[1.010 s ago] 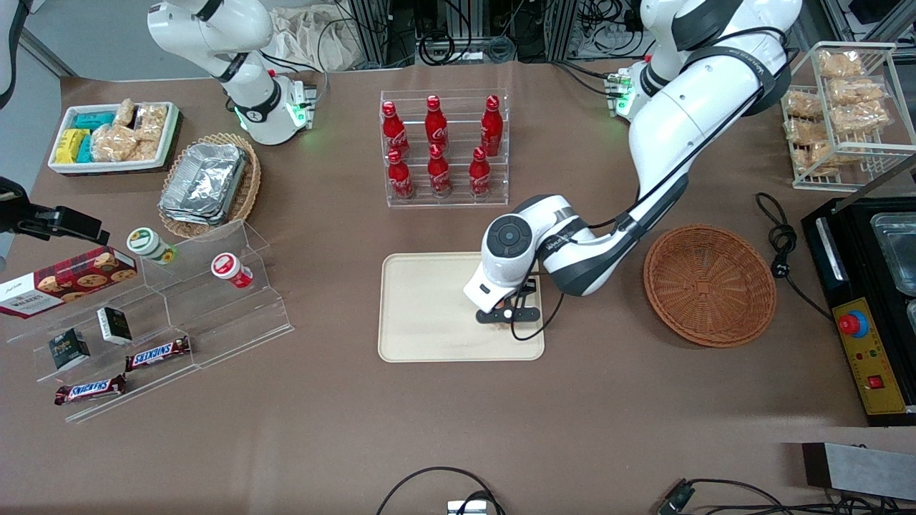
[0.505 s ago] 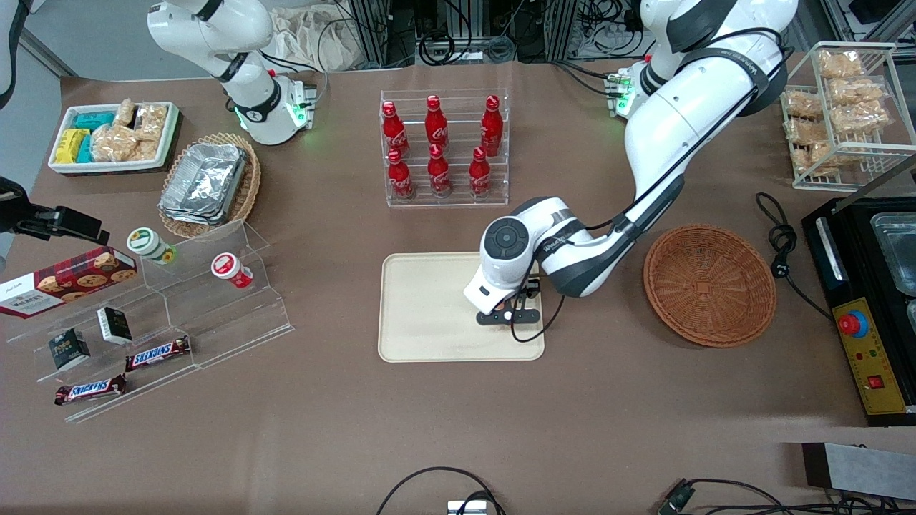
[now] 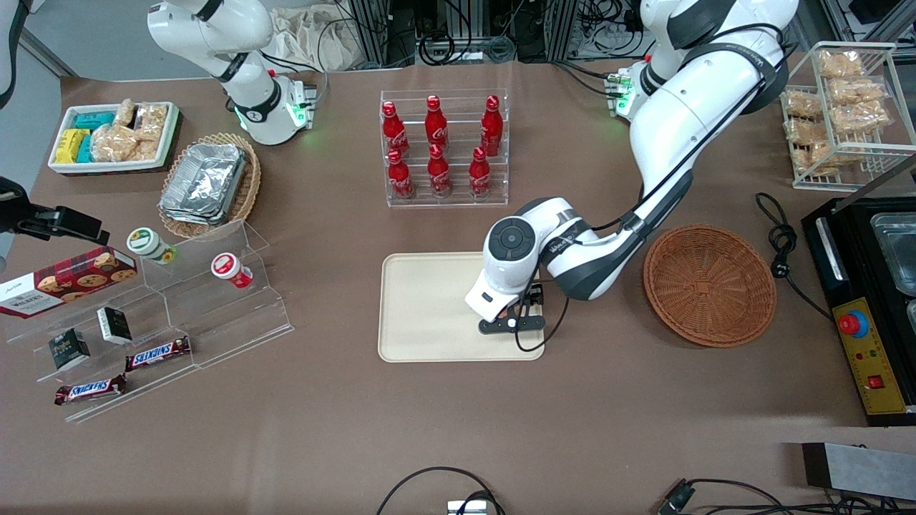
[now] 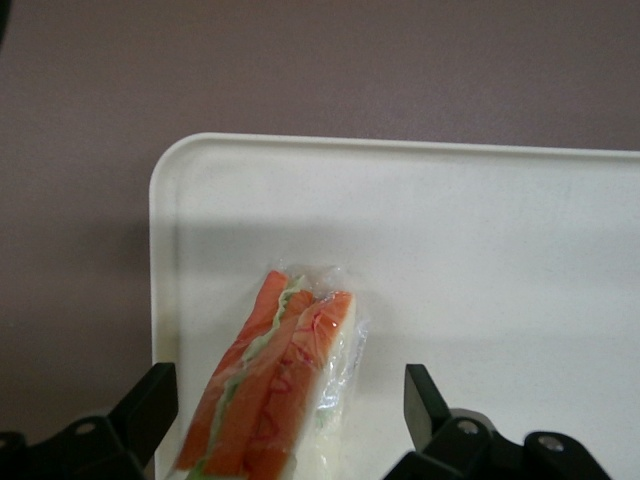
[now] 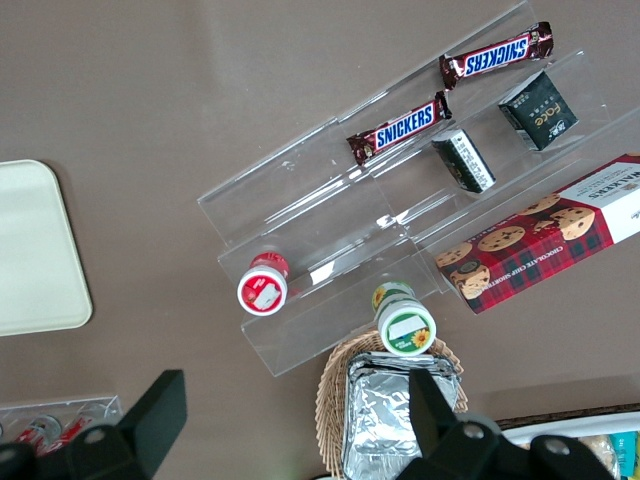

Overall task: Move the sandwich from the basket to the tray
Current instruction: 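Lower the sandwich onto the tray and open the left gripper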

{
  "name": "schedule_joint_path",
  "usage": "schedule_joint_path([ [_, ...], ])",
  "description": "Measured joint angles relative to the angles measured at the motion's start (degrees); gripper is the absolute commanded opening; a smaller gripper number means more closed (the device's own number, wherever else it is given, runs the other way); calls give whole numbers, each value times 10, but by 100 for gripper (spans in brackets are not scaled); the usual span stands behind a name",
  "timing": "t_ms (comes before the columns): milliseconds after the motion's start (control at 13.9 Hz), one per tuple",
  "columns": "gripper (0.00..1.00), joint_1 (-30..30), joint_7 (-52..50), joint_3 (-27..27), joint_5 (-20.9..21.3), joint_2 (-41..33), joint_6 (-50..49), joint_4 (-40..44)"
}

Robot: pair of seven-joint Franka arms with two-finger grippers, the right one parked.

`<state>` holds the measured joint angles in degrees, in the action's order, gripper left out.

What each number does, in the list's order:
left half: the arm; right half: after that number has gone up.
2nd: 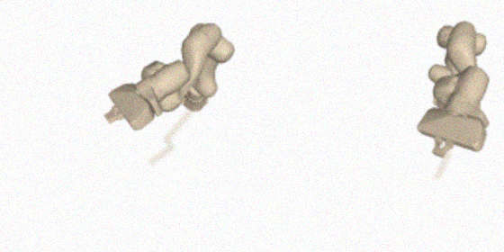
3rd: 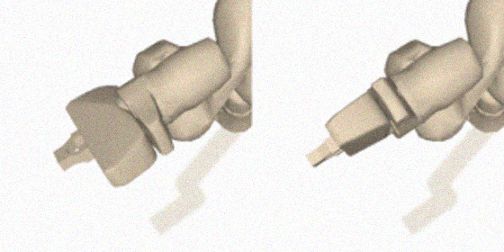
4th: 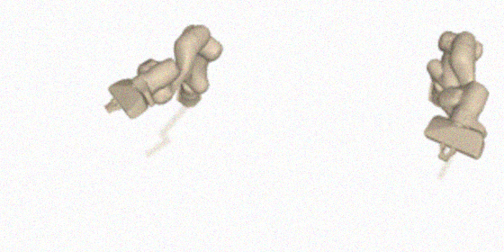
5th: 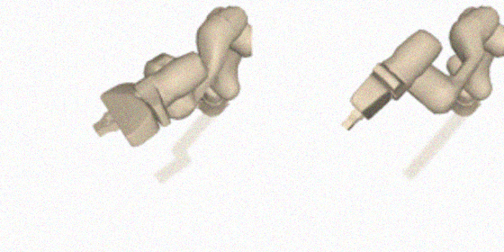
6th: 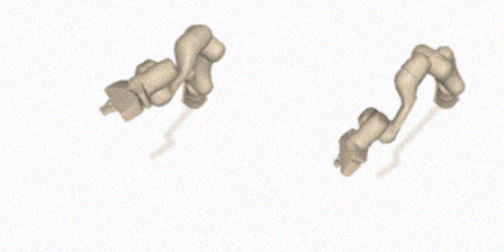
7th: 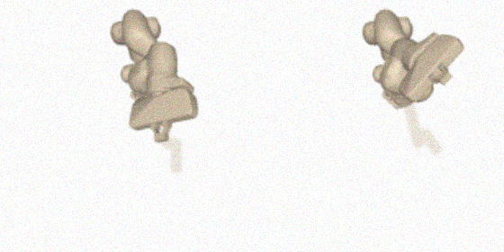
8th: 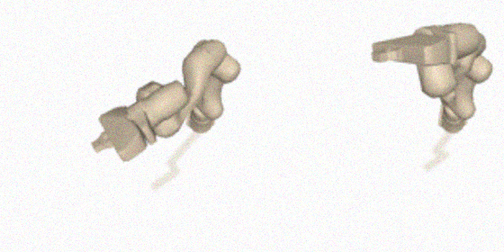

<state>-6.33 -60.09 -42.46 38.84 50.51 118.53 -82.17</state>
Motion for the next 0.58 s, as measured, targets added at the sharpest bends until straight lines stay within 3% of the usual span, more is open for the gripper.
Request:
schedule_joint_path([
  [288,100,1,0,-1,-17,-23,-25,2],
  [577,100,21,0,-1,-64,-82,-68,8],
])
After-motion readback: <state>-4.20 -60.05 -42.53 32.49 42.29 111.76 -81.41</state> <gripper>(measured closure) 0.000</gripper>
